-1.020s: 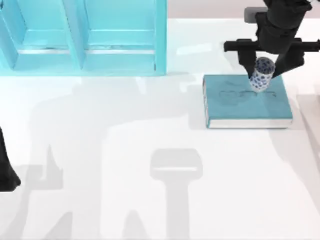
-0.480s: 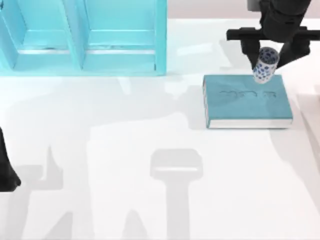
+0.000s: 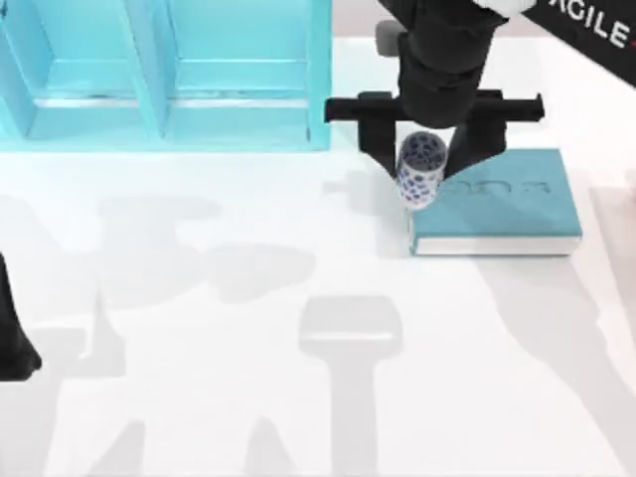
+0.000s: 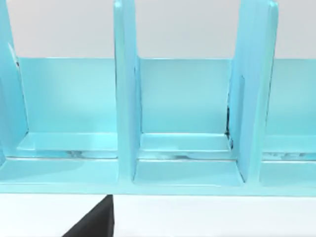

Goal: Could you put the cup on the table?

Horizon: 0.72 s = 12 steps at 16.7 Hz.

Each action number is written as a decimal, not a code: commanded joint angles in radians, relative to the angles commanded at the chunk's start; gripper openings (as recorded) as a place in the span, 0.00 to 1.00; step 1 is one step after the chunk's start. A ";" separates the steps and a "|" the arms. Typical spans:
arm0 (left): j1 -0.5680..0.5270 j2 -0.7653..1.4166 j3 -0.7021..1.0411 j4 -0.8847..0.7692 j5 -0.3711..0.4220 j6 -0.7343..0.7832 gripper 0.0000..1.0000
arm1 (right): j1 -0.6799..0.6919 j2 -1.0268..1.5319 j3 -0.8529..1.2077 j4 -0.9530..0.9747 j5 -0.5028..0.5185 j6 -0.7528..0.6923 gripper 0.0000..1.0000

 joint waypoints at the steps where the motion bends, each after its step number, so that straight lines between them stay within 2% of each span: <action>1: 0.000 0.000 0.000 0.000 0.000 0.000 1.00 | 0.026 -0.007 -0.012 -0.004 0.003 0.025 0.00; 7: 0.000 0.000 0.000 0.000 0.000 0.000 1.00 | 0.042 -0.010 -0.024 -0.001 0.002 0.044 0.00; 12: 0.000 0.000 0.000 0.000 0.000 0.000 1.00 | 0.041 -0.015 -0.145 0.124 0.005 0.042 0.00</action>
